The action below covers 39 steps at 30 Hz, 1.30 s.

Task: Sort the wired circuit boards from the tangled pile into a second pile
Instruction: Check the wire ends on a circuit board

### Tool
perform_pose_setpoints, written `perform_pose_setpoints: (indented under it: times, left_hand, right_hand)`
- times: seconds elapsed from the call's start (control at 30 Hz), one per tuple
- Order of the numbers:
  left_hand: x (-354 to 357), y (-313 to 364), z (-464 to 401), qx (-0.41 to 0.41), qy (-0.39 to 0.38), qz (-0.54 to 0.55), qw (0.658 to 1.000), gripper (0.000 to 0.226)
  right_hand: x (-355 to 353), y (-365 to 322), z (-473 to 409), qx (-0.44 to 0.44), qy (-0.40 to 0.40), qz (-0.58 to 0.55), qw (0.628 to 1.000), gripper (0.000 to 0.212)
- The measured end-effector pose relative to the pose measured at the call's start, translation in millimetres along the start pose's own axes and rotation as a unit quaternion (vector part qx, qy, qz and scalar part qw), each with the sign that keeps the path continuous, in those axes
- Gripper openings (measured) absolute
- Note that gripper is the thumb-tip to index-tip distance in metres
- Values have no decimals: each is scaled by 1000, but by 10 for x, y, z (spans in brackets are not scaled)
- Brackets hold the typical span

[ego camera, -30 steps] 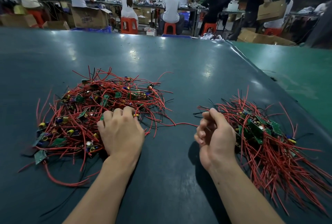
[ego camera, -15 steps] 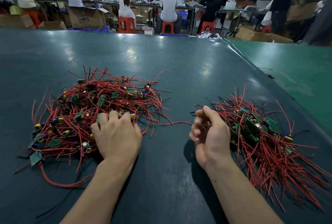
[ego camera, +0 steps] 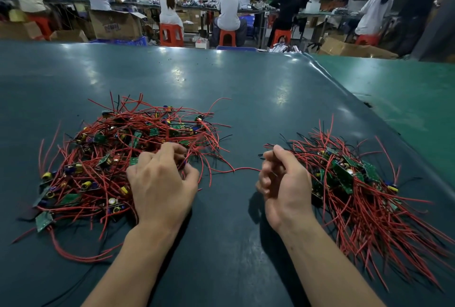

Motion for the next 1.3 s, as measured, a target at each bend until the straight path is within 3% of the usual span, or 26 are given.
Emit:
perform_pose_setpoints:
  times: [0.1,0.17,0.23,0.3,0.4,0.5,0.63,0.7,0.8,0.93,1.07,1.17,1.23,1.3]
  left_hand:
    - [-58,50,21,70,113,92,987,18]
    - [-67,91,43,120,141,134,974,15]
    - [-36,145,84,191,116,165,961,13]
    - [15,212,141,266,56,189,943,13]
    - [92,271,188,322,-5,198,926,18]
    - [116,296,193,331,26,173,927,20]
    - [90,305,228,313,139,149,928,12]
    - [130,302,236,288,80,198,933,18]
    - [190,317,214,146,-35,306,940,32]
    - [227,320,168,102,-99,423,895,16]
    - [251,299,127,33,-155,507,847,16]
    - [277,280,87,14,-170,517,839,8]
    - [296,250,64,-16,-148,540,829,10]
    - [295,245,50,-57,-134,596,790,12]
  right_hand:
    - [-2,-9,-5,16,-19,27,999,28]
    - [32,19,18,44,-78,108,990,27]
    - [100,79,65,75,-160,173,969,30]
    - [148,121,100,97,-215,156,959,35]
    - [126,90,97,91,-230,120,961,29]
    - [83,38,76,55,-227,93,968,21]
    - [54,-33,41,4,-177,79,981,37]
    - [49,-34,34,7,-175,59,983,37]
    - [78,-3,65,27,-209,64,975,19]
    - [84,-23,85,43,-215,89,972,8]
    - [50,-29,83,-20,-157,232,960,13]
    - [56,8,89,-59,-136,318,936,15]
    - [80,22,86,-48,-125,294,946,12]
    - [99,-9,78,-19,-119,194,974,12]
Point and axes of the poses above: each hand's wrist, its own z-axis away from the middle knuckle, its own x-axis out of the palm, y = z × x, the point moved 1 cm from there along -z, towards the middle knuckle, and after that the axes turned 11 degrees about -y, right-handed, at the moved point
